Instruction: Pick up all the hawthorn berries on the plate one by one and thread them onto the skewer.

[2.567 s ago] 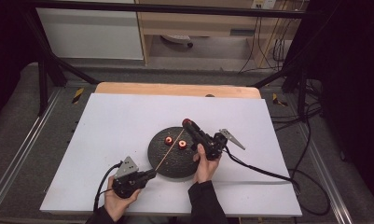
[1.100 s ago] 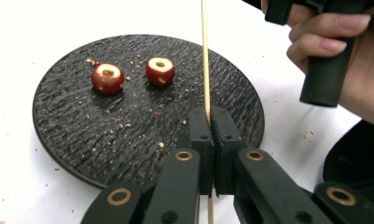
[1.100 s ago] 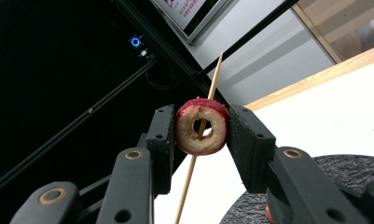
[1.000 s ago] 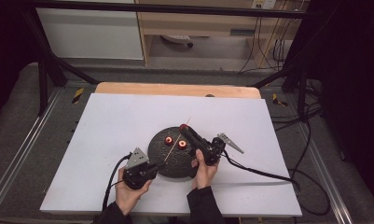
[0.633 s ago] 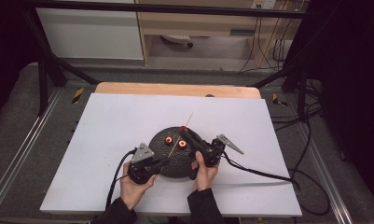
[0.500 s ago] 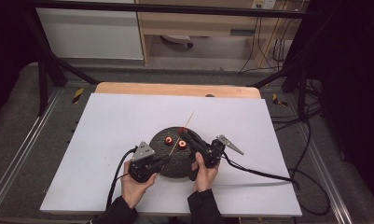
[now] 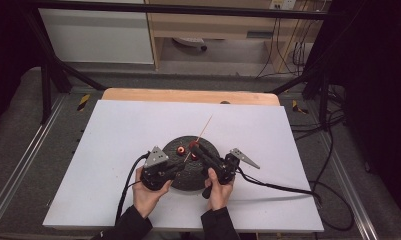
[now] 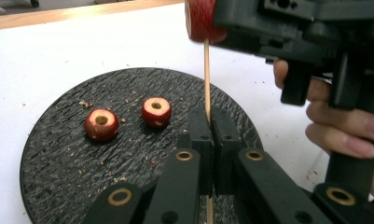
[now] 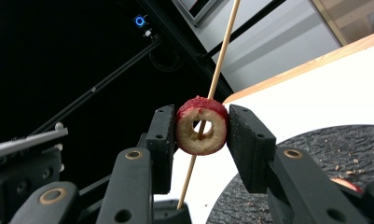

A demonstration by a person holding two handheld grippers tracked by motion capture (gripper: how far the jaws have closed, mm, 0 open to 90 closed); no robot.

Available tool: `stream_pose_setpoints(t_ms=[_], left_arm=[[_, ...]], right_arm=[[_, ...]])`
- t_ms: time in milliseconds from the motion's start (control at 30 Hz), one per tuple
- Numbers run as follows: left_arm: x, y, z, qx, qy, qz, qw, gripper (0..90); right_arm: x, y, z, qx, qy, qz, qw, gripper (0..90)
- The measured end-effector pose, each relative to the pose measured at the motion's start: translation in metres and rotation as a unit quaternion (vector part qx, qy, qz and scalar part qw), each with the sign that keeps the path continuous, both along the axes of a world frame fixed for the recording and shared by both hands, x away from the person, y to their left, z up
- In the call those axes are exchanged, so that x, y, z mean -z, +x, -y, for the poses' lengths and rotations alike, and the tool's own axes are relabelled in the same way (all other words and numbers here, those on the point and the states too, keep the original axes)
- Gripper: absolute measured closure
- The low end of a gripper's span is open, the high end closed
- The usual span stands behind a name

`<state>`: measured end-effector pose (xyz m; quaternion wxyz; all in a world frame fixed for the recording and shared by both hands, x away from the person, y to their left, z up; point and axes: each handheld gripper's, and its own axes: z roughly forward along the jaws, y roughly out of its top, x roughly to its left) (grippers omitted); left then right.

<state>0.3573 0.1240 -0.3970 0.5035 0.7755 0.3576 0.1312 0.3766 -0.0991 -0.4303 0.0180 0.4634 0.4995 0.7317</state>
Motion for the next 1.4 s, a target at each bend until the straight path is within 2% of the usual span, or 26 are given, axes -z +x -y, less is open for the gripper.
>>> stream_pose_setpoints(t_ms=[433,633,767,900,1000,1167,1267,1333,1400], left_arm=[[-0.001,0.002,0.003,0.005,0.006,0.004,1.0000,88.5],[0.001,0.000,-0.005,0.007,0.013,0.006,0.9999,88.6],[0.003,-0.002,-0.015,0.004,0.019,0.005,0.9998,88.5],[0.005,-0.004,-0.027,0.000,0.025,0.004,0.9997,88.5],[0.007,-0.006,-0.036,-0.002,0.034,0.003,0.9994,88.5],[0.009,-0.010,-0.050,-0.003,0.046,0.001,0.9989,88.5],[0.012,-0.014,-0.058,-0.001,0.051,0.000,0.9987,88.5],[0.014,-0.016,-0.064,-0.002,0.054,-0.002,0.9985,88.4],[0.016,-0.018,-0.069,-0.004,0.055,-0.004,0.9985,88.5]], right_arm=[[0.004,-0.006,-0.002,-0.010,-0.019,-0.002,0.9998,61.3],[-0.002,-0.006,0.002,-0.009,-0.044,0.003,0.9990,45.4],[-0.006,-0.004,0.007,-0.020,-0.086,0.006,0.9961,31.5],[-0.007,-0.002,0.011,-0.040,-0.144,0.005,0.9888,19.1],[-0.005,-0.001,0.012,-0.054,-0.183,-0.003,0.9817,12.1],[-0.002,0.000,0.015,-0.070,-0.245,-0.009,0.9669,7.0],[-0.001,0.001,0.017,-0.086,-0.278,-0.016,0.9565,4.8],[-0.001,0.001,0.018,-0.092,-0.297,-0.025,0.9501,3.9],[0.000,0.002,0.018,-0.096,-0.311,-0.027,0.9453,3.8]])
